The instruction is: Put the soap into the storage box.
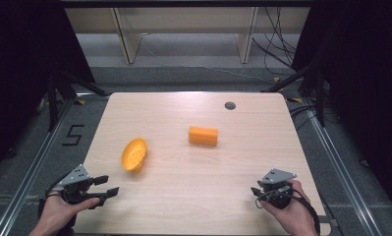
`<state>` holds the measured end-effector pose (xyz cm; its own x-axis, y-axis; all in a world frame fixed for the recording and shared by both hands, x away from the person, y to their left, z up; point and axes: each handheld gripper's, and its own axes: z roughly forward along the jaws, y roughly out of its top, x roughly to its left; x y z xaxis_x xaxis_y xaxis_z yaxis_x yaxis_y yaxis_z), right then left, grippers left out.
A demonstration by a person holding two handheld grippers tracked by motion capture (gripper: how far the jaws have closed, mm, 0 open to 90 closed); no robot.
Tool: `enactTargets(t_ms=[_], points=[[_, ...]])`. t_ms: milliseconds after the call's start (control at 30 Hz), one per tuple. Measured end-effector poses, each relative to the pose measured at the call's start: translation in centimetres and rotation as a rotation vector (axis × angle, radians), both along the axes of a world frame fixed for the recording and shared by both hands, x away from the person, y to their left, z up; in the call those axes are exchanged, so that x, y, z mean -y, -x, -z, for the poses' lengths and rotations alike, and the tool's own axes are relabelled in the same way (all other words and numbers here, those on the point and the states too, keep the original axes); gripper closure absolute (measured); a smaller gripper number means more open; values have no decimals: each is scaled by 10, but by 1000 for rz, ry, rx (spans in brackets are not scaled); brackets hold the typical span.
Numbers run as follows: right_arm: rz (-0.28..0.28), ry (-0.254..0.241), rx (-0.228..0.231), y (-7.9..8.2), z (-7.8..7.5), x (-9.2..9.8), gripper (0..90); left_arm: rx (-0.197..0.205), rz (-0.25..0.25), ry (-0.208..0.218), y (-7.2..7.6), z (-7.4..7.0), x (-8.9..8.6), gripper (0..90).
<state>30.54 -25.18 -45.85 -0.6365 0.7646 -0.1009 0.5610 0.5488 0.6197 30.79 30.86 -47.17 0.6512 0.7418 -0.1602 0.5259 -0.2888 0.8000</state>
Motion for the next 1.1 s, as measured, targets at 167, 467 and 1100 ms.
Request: enactTargets(t_ms=[167, 467, 1100], points=[[-17, 24, 4, -5, -4, -2, 606, 10, -14, -26, 1, -1, -2, 327], [-278, 299, -93, -40, -26, -34, 529, 12, -16, -36, 1, 0, -1, 318], [-370, 356, -113, -135, -52, -81, 460, 6, -5, -48, 1, 2, 0, 317]])
